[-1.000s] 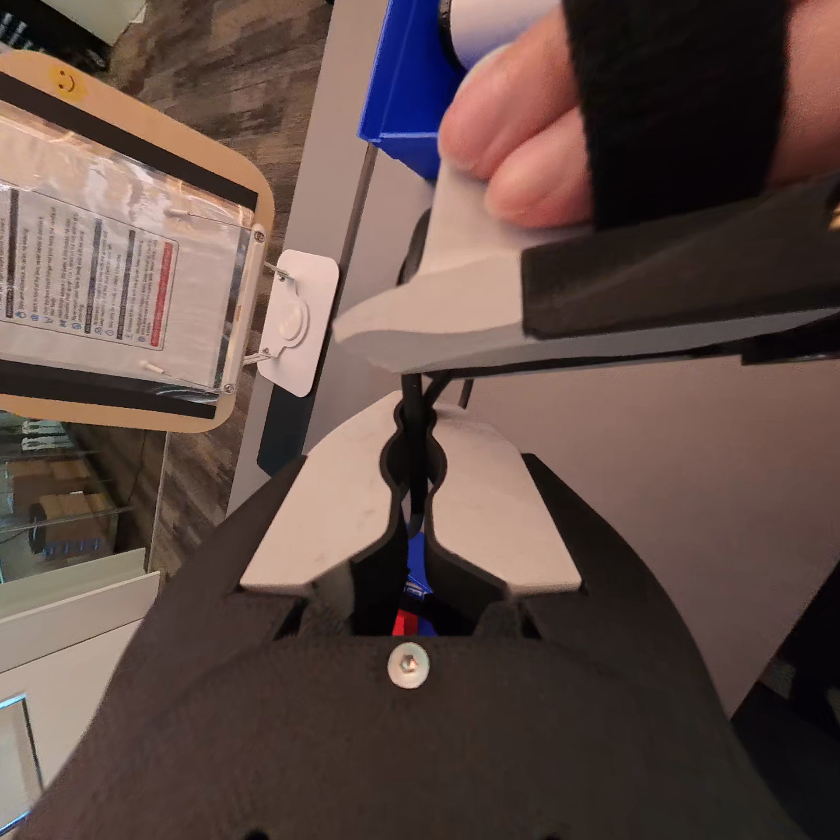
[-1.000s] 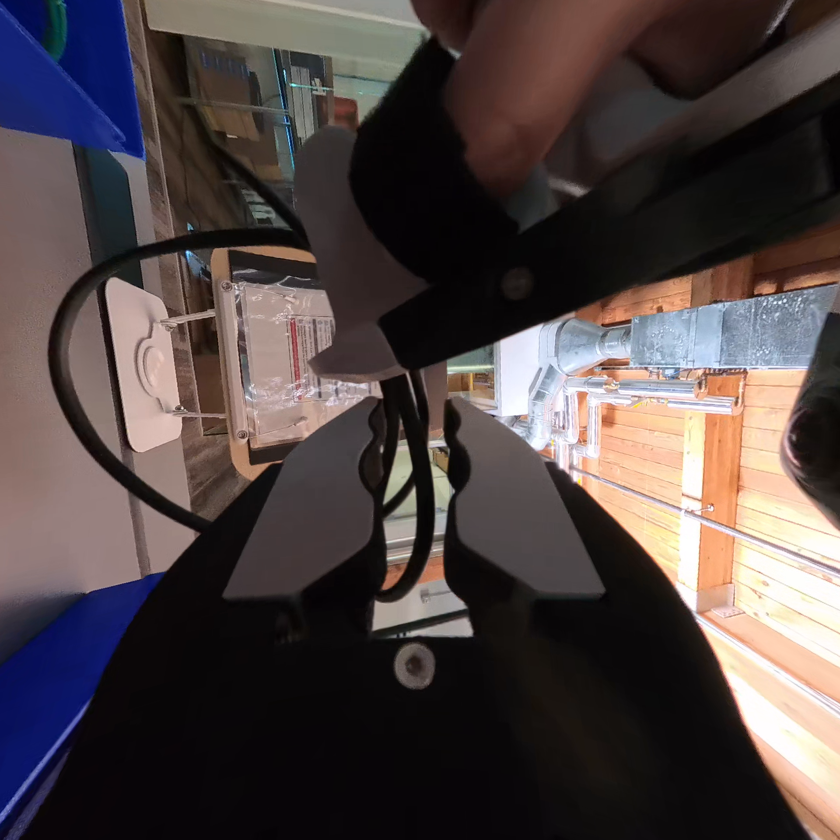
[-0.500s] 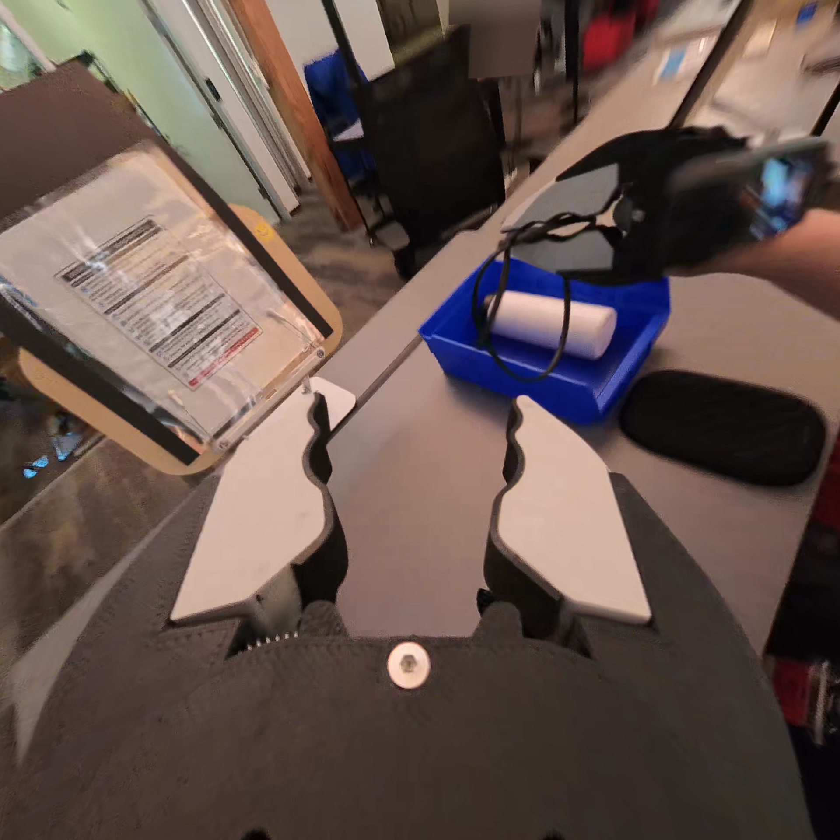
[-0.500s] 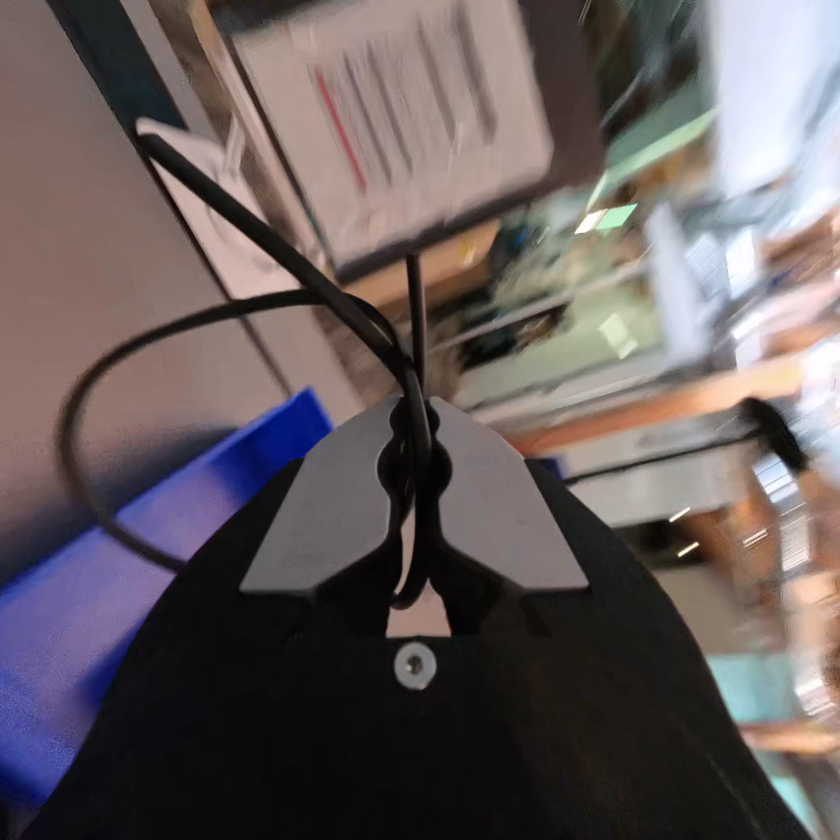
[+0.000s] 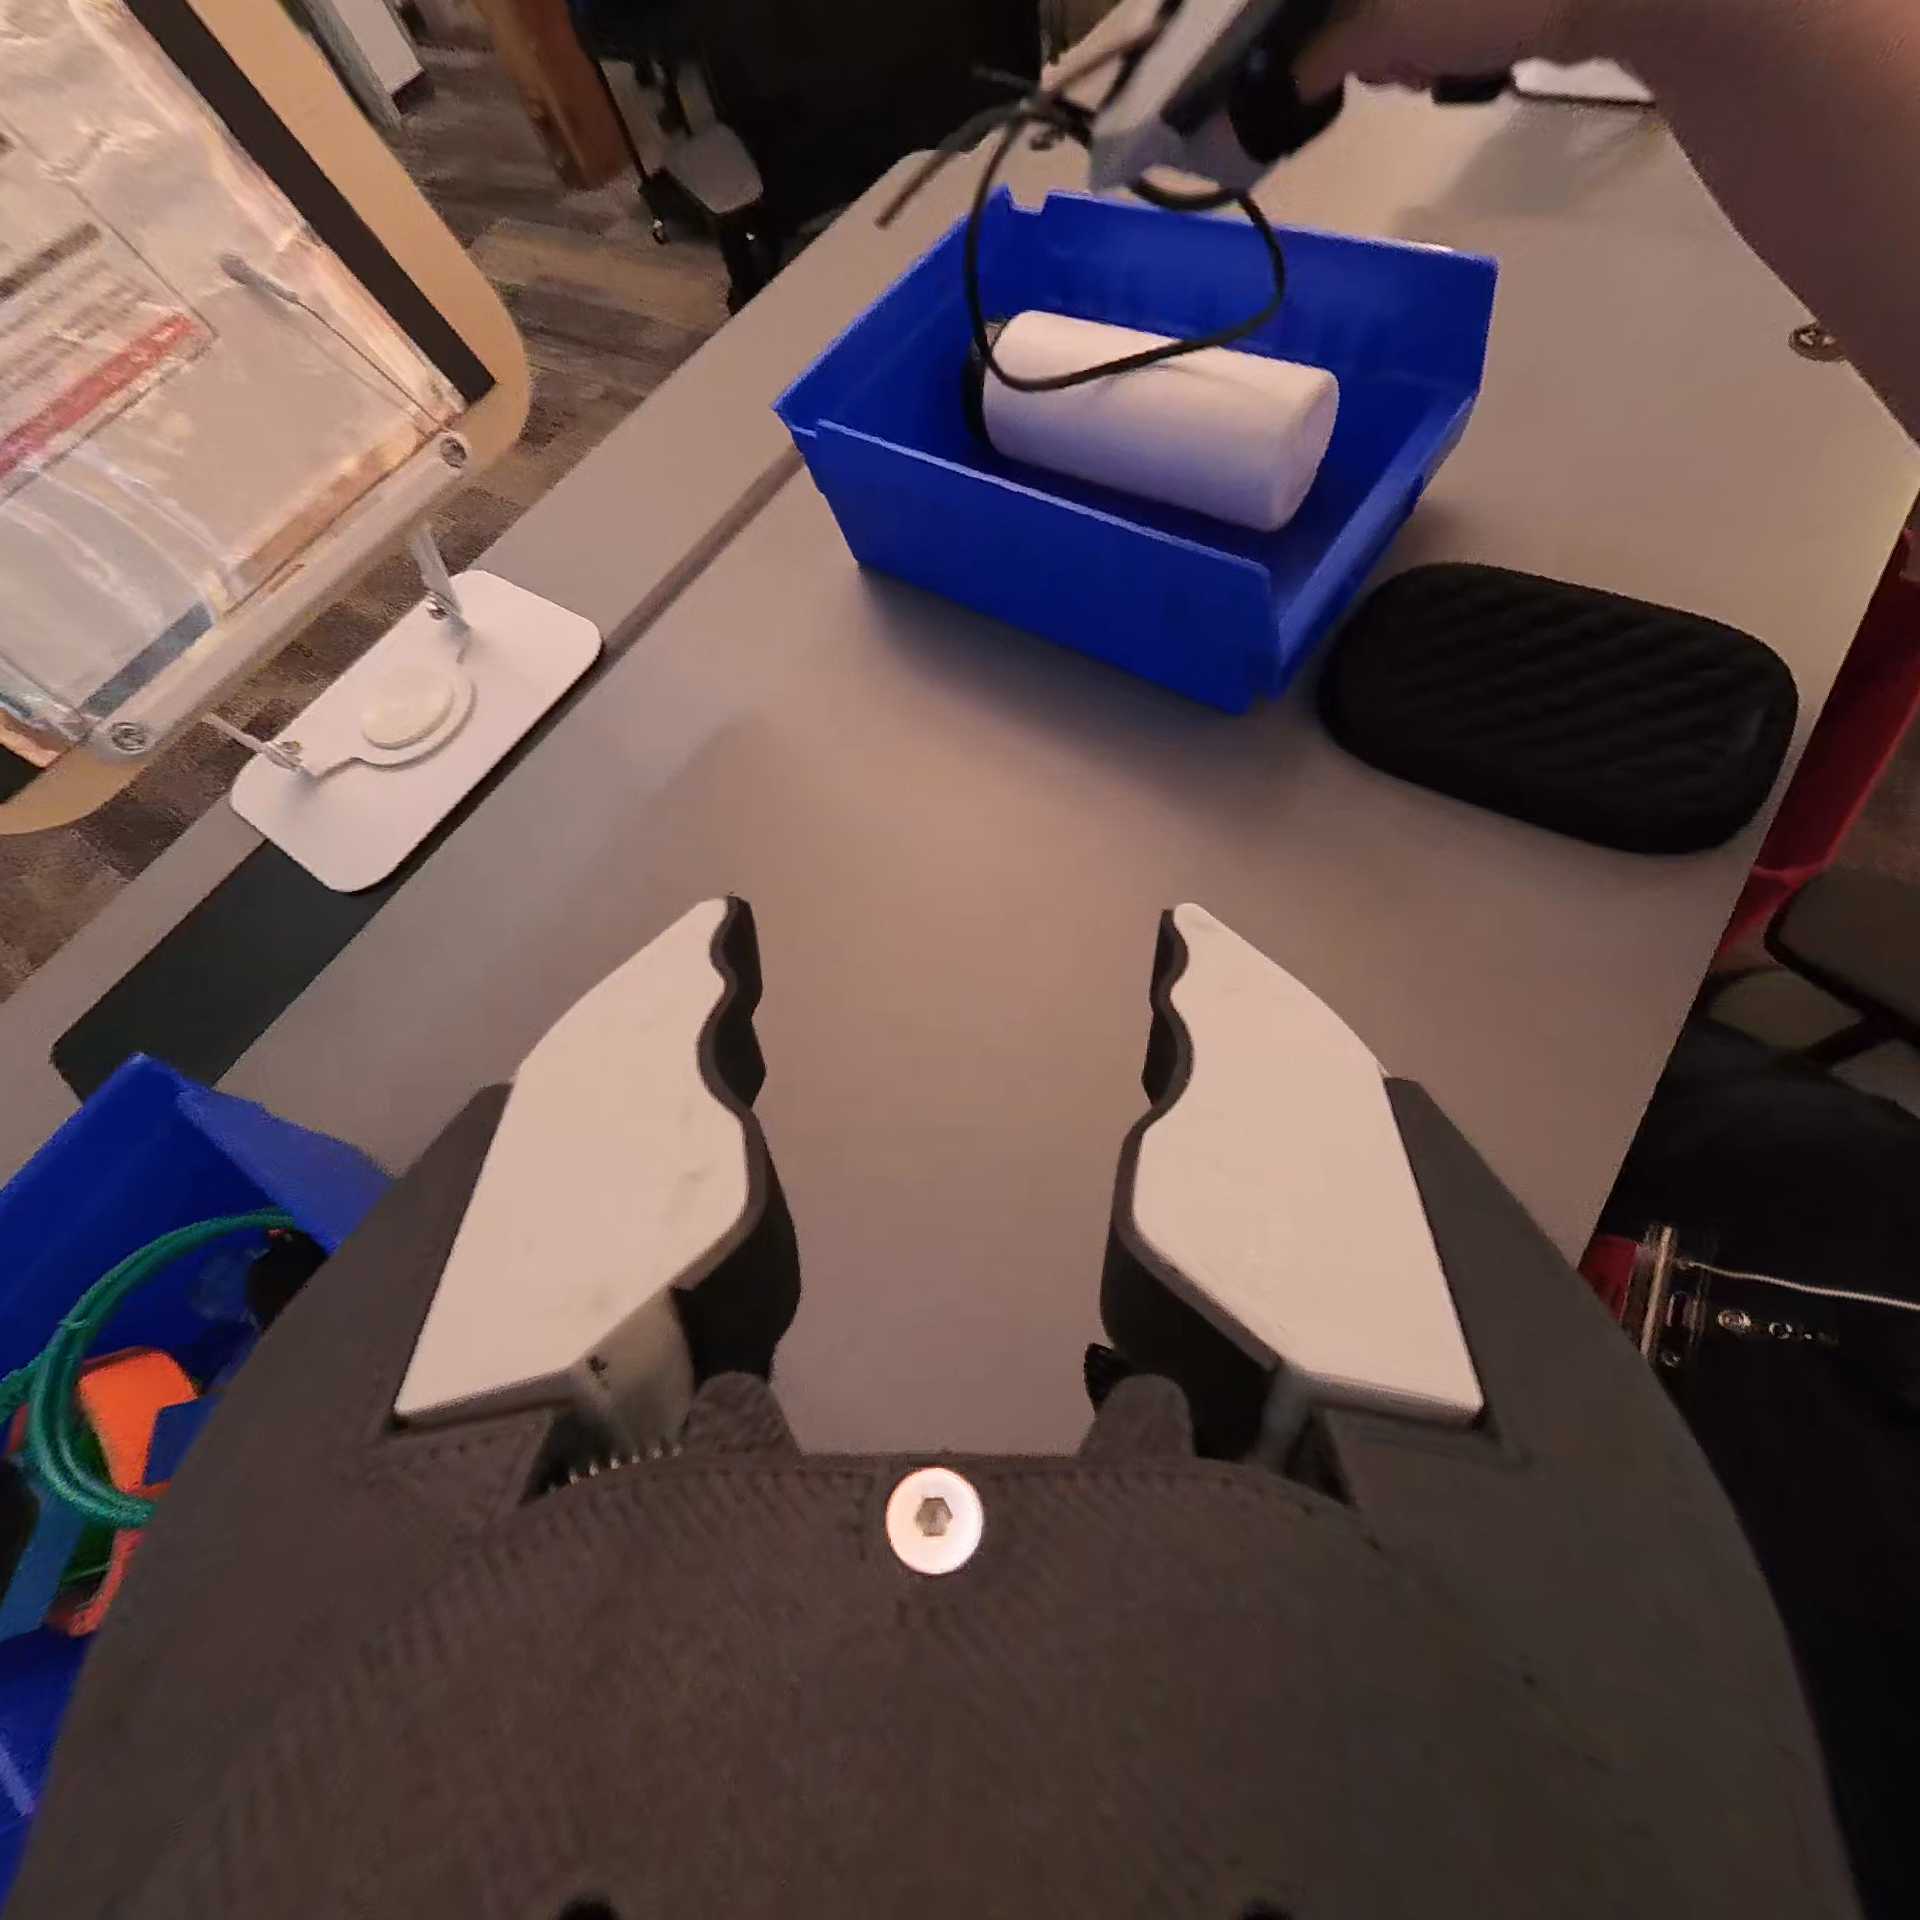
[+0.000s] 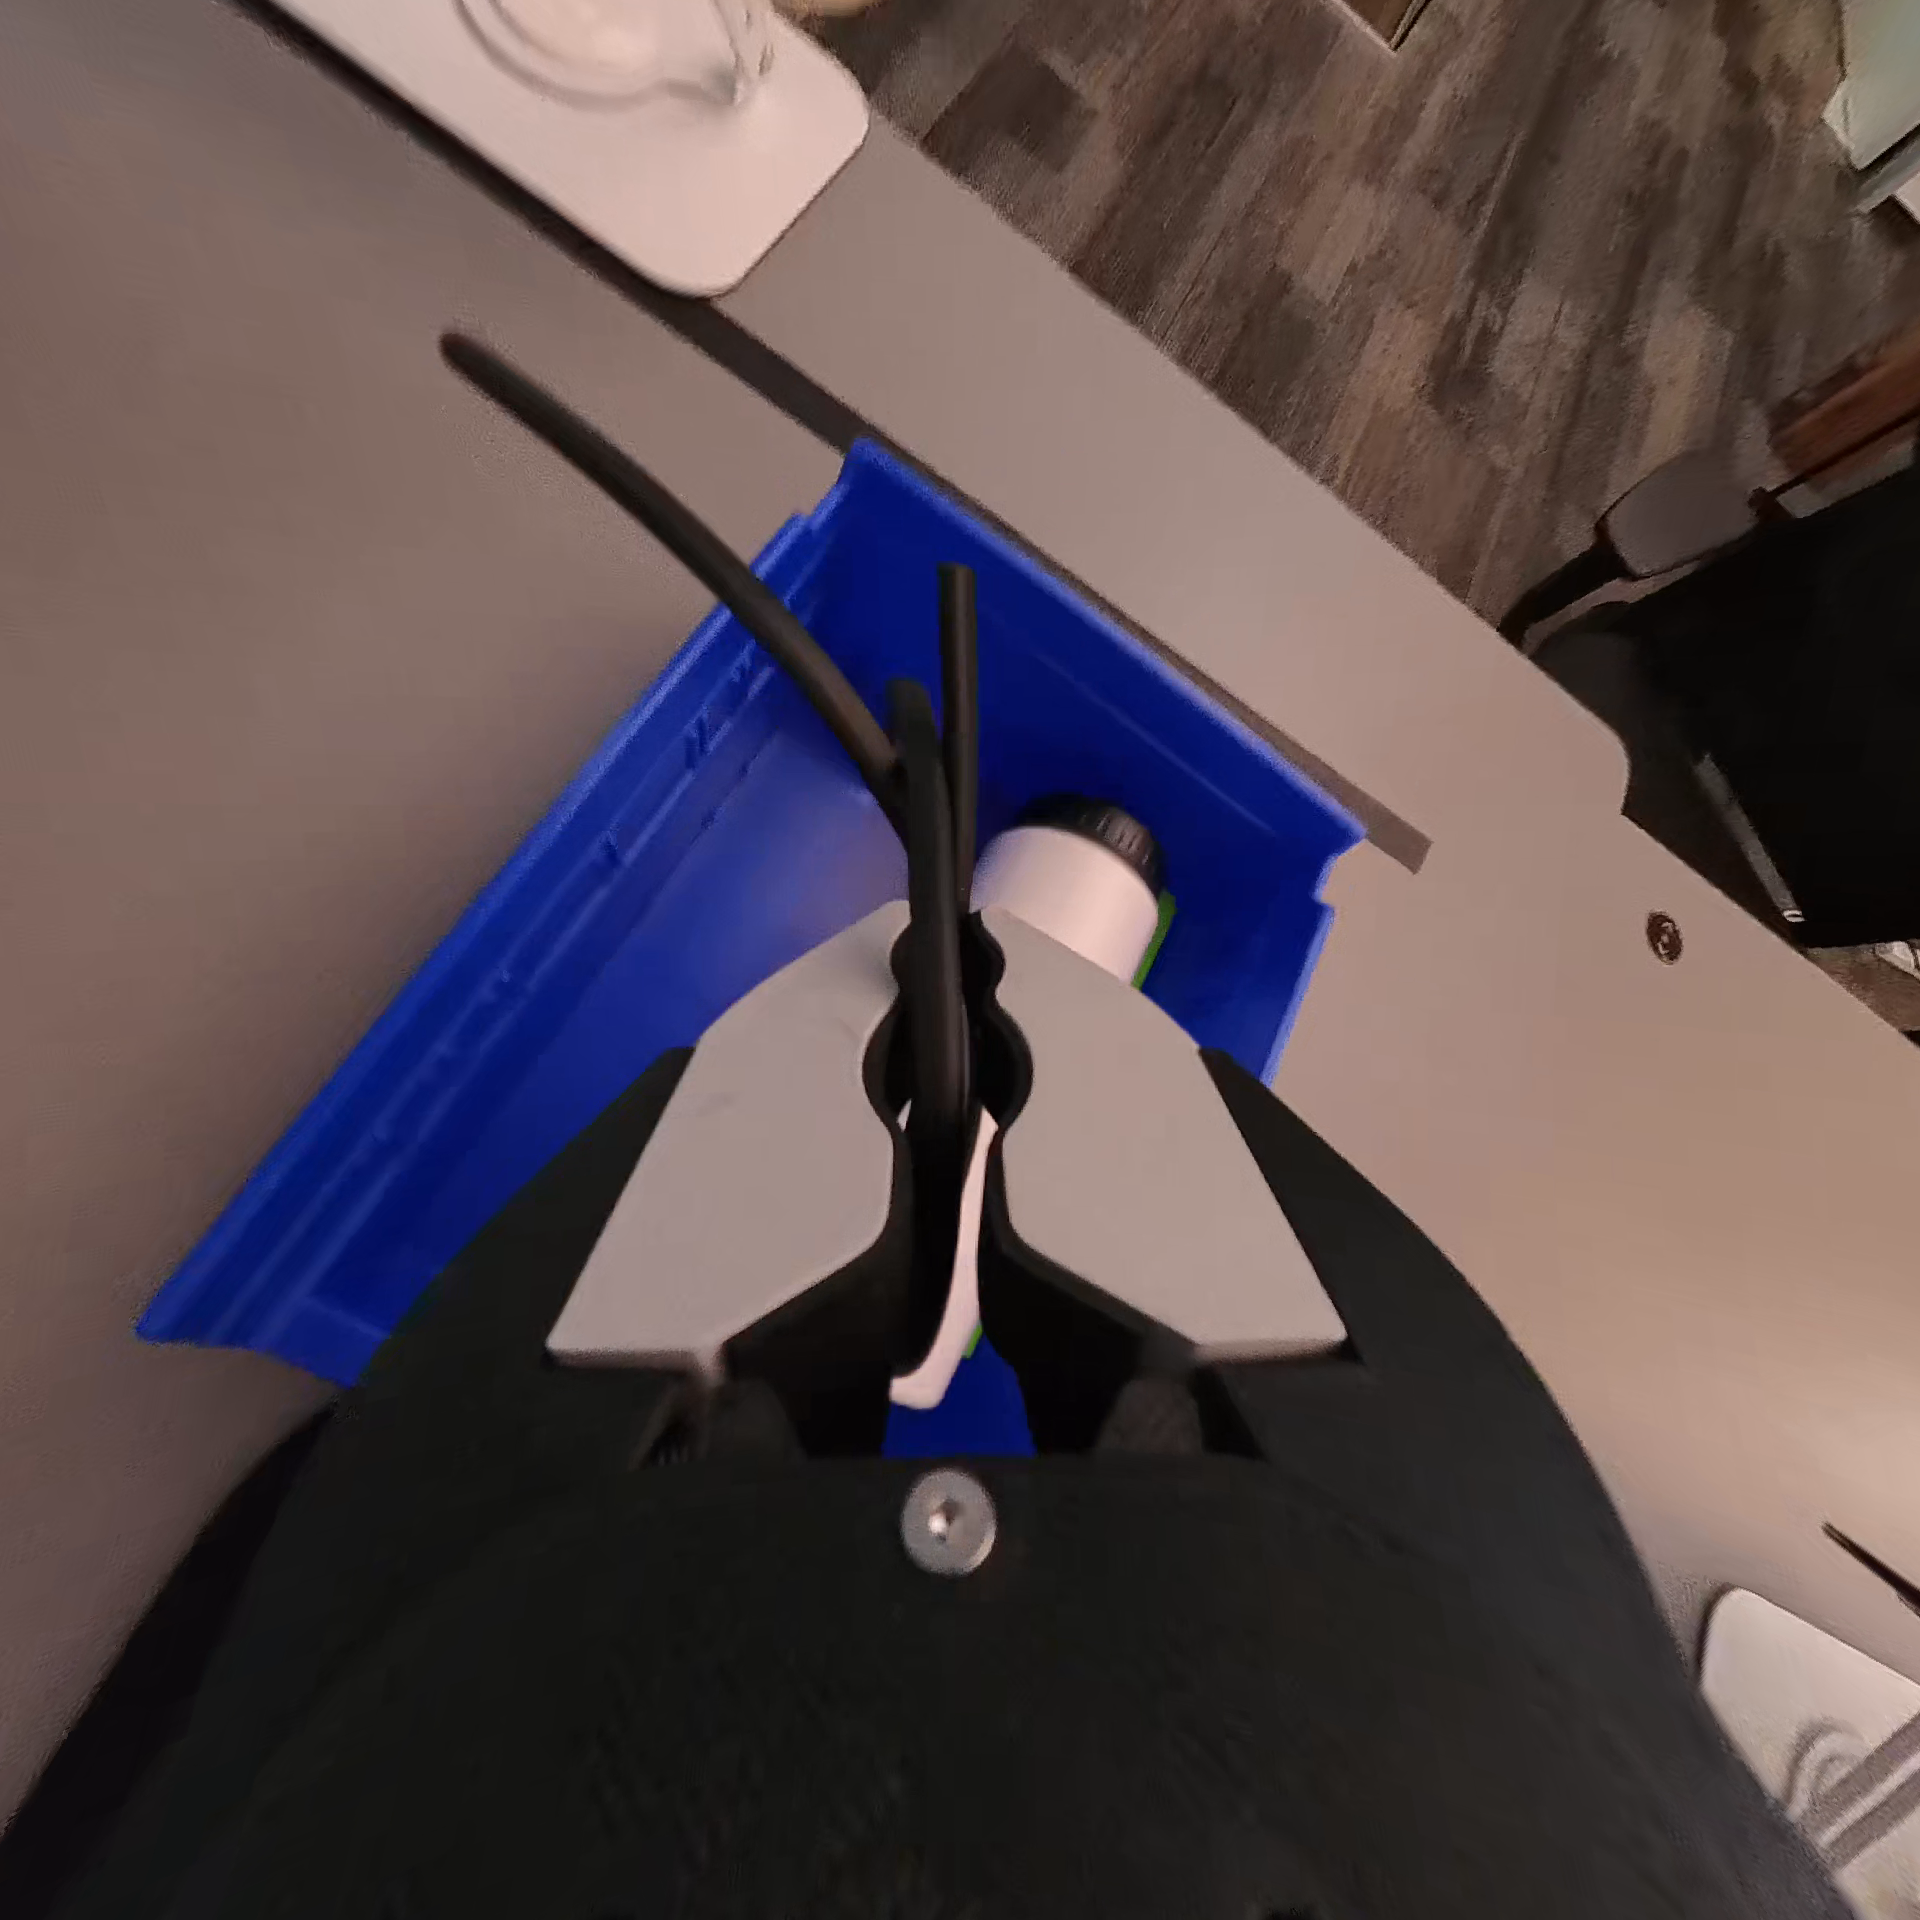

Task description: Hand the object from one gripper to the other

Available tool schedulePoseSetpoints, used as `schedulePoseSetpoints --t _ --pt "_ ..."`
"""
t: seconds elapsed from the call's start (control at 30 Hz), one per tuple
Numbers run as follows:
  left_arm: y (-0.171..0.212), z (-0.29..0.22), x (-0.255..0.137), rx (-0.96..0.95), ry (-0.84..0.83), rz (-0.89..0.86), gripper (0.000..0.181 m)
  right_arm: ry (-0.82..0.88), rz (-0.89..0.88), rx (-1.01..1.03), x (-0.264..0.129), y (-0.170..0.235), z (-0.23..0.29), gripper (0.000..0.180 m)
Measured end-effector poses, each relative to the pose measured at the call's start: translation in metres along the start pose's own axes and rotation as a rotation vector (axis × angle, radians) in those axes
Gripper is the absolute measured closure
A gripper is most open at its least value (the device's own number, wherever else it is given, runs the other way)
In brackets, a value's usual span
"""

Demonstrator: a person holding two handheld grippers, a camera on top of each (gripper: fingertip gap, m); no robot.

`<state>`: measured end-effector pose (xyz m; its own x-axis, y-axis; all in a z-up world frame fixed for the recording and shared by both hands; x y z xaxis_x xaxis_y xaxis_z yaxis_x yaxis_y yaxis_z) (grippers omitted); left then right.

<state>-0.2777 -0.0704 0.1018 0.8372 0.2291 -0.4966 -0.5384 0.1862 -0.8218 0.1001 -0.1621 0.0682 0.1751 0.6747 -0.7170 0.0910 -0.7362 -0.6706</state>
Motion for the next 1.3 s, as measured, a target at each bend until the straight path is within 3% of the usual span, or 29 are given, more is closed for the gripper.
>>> schedulePoseSetpoints --t 0.17,0.3,0.4,0.47,0.53,0.63,0.77,0.93,1.3 --pt "0.001 -0.011 0.010 0.008 0.026 -0.026 0.109 0.033 -0.034 0.052 -0.013 -0.016 -0.008 0.172" --pt "0.003 -0.014 0.015 -0.042 0.067 -0.061 0.110 -0.038 0.255 0.038 0.024 0.015 -0.002 0.172" --pt "0.007 -0.013 0.016 -0.080 0.070 -0.086 0.110 -0.045 0.330 0.033 0.047 0.038 -0.001 0.154" --pt "0.012 -0.011 0.012 -0.098 0.059 -0.094 0.111 0.029 0.252 -0.021 0.047 0.039 -0.001 0.143" --pt "0.020 -0.007 0.007 -0.115 0.029 -0.100 0.113 0.180 0.147 -0.114 0.035 0.032 0.003 0.119" --pt "0.035 0.000 -0.002 -0.156 -0.032 -0.126 0.113 0.375 -0.091 -0.254 0.004 0.007 0.026 0.115" --pt "0.065 0.004 -0.010 -0.264 -0.082 -0.155 0.113 0.562 -0.379 -0.295 -0.042 -0.025 0.065 0.115" --pt "0.101 0.008 -0.024 -0.397 -0.151 -0.165 0.115 0.559 -0.502 -0.277 -0.060 -0.052 0.094 0.110" --pt "0.131 0.032 -0.051 -0.488 -0.305 -0.178 0.116 0.537 -0.522 -0.321 -0.039 -0.067 0.105 0.112"
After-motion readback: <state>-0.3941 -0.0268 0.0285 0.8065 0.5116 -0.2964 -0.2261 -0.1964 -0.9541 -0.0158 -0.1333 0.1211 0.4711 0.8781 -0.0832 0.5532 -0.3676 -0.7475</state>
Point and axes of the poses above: each gripper's, where its closed fingertips meet, x out along the fingers, y out of its underside, z = x × y across the jaws, the point moved 7 cm from there along -x, back along the fingers, and after that the axes turned 10 degrees about -y, right-handed, at the moved point
